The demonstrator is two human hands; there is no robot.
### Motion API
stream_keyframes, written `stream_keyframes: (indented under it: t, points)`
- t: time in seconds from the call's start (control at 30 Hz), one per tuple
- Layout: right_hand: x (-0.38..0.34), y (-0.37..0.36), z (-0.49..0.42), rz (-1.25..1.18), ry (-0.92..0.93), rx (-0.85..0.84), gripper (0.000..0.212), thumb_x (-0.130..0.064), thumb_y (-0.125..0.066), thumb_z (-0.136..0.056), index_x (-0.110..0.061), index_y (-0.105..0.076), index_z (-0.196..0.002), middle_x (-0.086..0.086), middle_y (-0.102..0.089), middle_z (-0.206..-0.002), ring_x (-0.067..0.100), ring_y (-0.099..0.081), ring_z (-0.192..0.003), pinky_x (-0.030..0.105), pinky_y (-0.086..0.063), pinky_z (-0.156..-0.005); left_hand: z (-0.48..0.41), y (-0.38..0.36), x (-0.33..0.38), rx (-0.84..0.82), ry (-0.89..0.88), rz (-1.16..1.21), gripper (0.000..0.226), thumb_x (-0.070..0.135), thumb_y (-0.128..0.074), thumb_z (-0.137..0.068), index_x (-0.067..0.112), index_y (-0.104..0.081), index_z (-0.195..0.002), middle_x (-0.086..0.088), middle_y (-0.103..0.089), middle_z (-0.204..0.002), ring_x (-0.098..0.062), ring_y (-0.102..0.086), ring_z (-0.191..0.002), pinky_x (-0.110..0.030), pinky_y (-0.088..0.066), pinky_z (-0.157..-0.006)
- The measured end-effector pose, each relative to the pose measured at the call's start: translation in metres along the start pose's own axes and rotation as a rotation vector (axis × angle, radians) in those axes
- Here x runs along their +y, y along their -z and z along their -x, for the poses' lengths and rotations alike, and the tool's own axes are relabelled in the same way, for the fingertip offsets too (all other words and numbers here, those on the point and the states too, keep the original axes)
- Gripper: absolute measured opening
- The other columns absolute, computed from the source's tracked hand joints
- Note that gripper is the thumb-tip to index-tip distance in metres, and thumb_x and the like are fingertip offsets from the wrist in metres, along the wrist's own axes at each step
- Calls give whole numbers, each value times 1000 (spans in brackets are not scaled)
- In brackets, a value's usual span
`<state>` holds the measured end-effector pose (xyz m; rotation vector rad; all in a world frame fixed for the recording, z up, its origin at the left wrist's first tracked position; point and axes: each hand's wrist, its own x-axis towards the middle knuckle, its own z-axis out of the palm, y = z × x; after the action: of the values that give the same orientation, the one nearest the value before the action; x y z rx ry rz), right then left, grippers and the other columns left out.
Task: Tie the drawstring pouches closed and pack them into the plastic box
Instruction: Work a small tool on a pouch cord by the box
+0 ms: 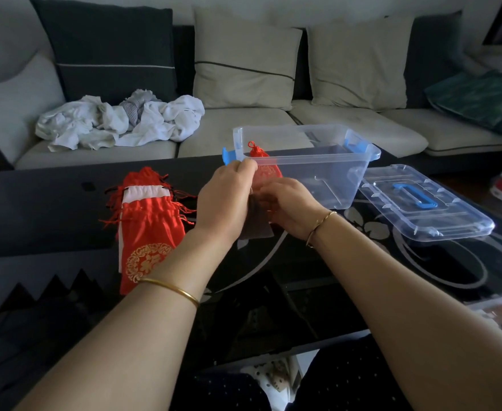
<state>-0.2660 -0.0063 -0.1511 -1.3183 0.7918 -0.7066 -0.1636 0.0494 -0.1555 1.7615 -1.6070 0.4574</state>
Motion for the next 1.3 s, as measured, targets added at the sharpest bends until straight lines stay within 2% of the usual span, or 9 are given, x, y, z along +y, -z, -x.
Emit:
stream_keyframes:
  t: [0.1, 0.23, 0.37, 0.53, 0.77, 0.87, 1.0, 1.17, 1.3]
  points:
    - [0, 0, 2, -110, -85, -31, 19, -3, -42, -96, 0, -61, -96, 27, -56, -94, 35, -57, -93, 52, -40, -104, 1, -2, 2, 10, -106, -66, 26, -2, -63, -78, 3, -60, -103, -14, -63, -92, -31, -61, -83, -30, -36, -56]
    - [1, 5, 1, -204, -111, -111, 14, -5, -46, -95, -4, -60, -91, 10, -56, -84, 18, -55, -76, 32, -49, -74, -1, -6, -3, 36, -162, -145, 28, -4, -75, -64, 5, -63, -87, -10, -63, -76, -28, -63, -67, -27, -40, -47]
    - [4, 13, -2, -155, -132, -80, 11, -9, -53, -92, -11, -61, -86, 4, -58, -79, 13, -54, -70, 24, -42, -68, 1, -4, -4, -7, -93, -8, 14, -3, -70, -73, 2, -67, -86, -14, -61, -83, -31, -61, -76, -26, -36, -57]
    - [3, 19, -3, -164, -144, -59, 8, -12, -56, -90, -13, -61, -83, 4, -60, -78, 14, -57, -69, 25, -44, -68, -1, 0, -5, -37, 5, 143, 12, 9, -58, -89, 3, -67, -95, -13, -61, -99, -25, -59, -90, -27, -39, -72]
    - [0, 8, -8, -153, -222, -133, 24, -28, -35, -95, -9, -49, -99, 9, -53, -82, 22, -54, -76, 35, -46, -79, 2, 0, -2, -15, -83, 172, 12, 4, -54, -87, 2, -66, -91, -13, -59, -91, -26, -57, -84, -41, -47, -67]
    - [-1, 8, -7, -87, -146, -145, 22, -23, -35, -96, -8, -51, -97, 12, -52, -85, 26, -53, -80, 38, -46, -83, 1, -1, -4, -9, -75, 160, 11, 5, -55, -86, 4, -65, -90, -12, -59, -90, -25, -57, -84, -34, -43, -67]
    - [-4, 12, 3, 22, 26, -186, 16, -10, -43, -97, -6, -54, -87, 9, -62, -79, 18, -64, -69, 26, -55, -63, -3, 2, -13, -61, 44, 280, 12, 5, -55, -87, 8, -67, -91, -6, -64, -94, -18, -58, -89, -28, -44, -77]
    - [-3, 5, 3, 651, 312, 108, 22, -11, -52, -91, -14, -49, -69, -2, -56, -67, 5, -55, -54, 6, -43, -45, -1, 3, -12, -119, 129, 361, 13, 6, -57, -88, 7, -70, -93, -6, -69, -91, -15, -62, -84, -27, -49, -76]
    - [-2, 1, 0, 494, 258, 174, 19, -8, -51, -88, -6, -51, -69, 3, -49, -61, 9, -46, -51, 14, -41, -44, -3, 4, -11, -78, 63, 293, 13, 4, -57, -87, 3, -69, -92, -9, -66, -93, -14, -58, -86, -23, -43, -74]
